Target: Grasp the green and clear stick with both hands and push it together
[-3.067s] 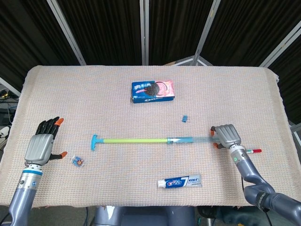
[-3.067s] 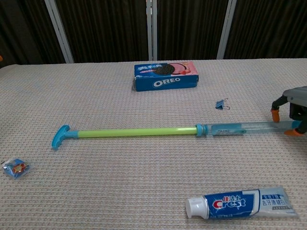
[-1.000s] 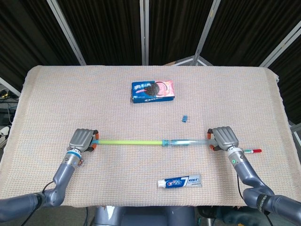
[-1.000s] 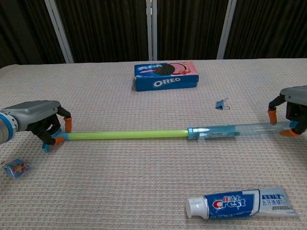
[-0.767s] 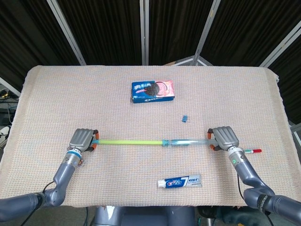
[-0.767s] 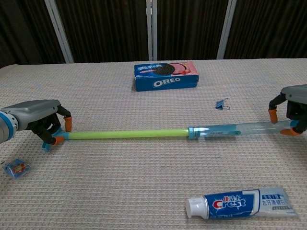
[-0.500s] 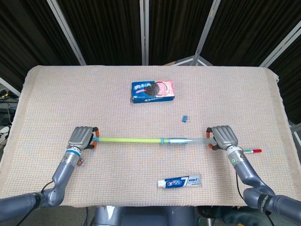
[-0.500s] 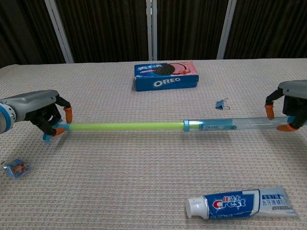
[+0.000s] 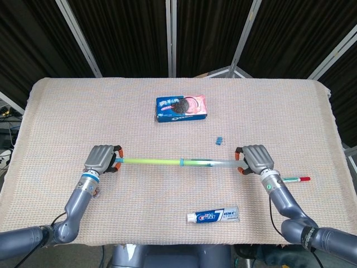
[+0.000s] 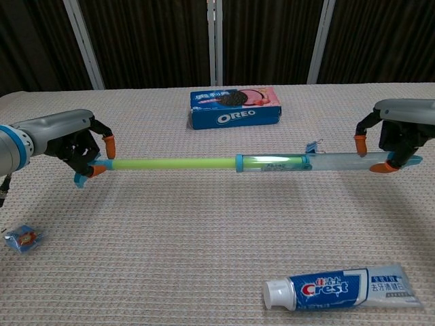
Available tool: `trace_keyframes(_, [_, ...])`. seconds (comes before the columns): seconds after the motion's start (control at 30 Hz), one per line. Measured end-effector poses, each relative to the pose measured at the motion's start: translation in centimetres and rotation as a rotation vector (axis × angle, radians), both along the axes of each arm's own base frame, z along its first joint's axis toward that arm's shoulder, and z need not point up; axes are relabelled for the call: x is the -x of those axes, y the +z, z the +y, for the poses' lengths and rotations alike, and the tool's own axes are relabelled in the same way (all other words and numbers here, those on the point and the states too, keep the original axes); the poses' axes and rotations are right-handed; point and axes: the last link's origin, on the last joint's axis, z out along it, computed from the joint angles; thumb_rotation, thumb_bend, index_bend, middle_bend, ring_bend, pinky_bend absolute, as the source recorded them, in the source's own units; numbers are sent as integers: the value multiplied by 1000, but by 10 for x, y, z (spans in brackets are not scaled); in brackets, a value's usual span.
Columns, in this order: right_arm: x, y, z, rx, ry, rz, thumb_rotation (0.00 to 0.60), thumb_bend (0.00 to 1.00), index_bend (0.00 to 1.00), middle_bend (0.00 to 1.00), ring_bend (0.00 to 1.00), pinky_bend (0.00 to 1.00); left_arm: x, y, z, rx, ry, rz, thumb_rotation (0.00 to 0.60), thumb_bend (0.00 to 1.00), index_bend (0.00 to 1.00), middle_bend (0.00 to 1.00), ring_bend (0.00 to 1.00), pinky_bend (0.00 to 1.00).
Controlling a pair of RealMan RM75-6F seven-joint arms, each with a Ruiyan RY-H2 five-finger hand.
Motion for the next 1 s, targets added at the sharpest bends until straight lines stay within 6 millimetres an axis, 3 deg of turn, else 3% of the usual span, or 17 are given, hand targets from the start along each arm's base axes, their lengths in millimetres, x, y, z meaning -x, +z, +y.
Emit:
trace_keyframes(0.5, [-40, -25, -3, -39, 69, 7, 600, 325, 666, 1000, 1000, 1000, -29, -18, 0, 29, -31, -33, 600, 448, 639, 821, 808, 950])
trace_keyframes(1.0, [-63, -43, 0, -56, 105, 18, 600, 325, 668, 1000, 1000, 1000, -37, -29, -1, 49, -42, -38, 600, 448, 641, 821, 808, 950])
